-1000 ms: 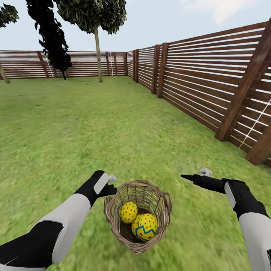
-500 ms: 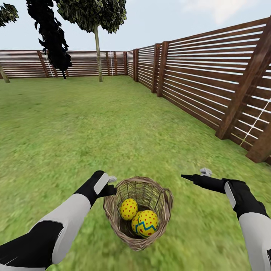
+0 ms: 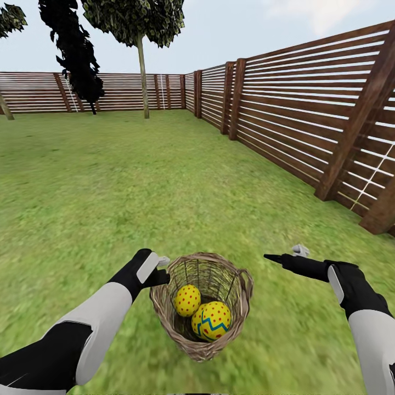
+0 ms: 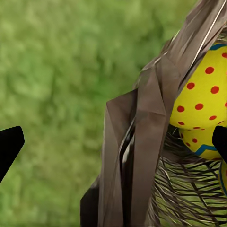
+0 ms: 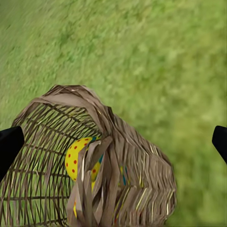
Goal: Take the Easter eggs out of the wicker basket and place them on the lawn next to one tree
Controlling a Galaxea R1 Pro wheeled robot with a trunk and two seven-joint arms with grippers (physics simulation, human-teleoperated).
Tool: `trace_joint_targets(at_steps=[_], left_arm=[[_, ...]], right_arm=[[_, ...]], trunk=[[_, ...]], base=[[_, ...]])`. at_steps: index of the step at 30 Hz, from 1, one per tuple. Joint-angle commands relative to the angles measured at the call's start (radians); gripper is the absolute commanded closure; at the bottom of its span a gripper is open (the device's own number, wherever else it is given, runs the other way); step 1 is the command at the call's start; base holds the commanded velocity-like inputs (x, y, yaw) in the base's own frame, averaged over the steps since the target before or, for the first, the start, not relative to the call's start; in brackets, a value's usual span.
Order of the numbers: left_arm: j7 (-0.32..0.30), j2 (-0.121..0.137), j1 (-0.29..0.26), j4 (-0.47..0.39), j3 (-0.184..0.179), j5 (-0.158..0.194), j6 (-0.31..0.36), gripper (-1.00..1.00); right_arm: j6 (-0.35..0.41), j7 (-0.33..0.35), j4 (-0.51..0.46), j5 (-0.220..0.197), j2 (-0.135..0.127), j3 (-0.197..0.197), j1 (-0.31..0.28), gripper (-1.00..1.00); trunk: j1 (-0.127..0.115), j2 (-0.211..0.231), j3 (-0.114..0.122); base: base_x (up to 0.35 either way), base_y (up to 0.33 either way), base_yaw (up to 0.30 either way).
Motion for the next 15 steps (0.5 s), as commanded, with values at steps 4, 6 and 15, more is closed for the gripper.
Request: trace_joint_targets(at_steps=[4, 6, 15], left_arm=[[0.008, 0.002, 0.000, -0.001, -0.007, 0.011, 0.003, -1.00], [0.008, 0.002, 0.000, -0.001, -0.007, 0.011, 0.003, -1.00], [-0.007, 0.002, 0.000, -0.004, -0.007, 0.011, 0.002, 1.00]], right_arm=[[0.007, 0.004, 0.000, 0.001, 0.000, -0.003, -0.001, -1.00], [0.007, 0.004, 0.001, 0.001, 0.000, -0.003, -0.001, -1.00], [0.007, 0.004, 0.001, 0.001, 0.000, -0.003, -0.001, -1.00]], trunk=[[0.000, 0.000, -0.001], [0.000, 0.000, -0.001], [0.000, 0.000, -0.001]], base=[[0.000, 0.000, 0.000], [0.000, 0.000, 0.000], [0.000, 0.000, 0.000]])
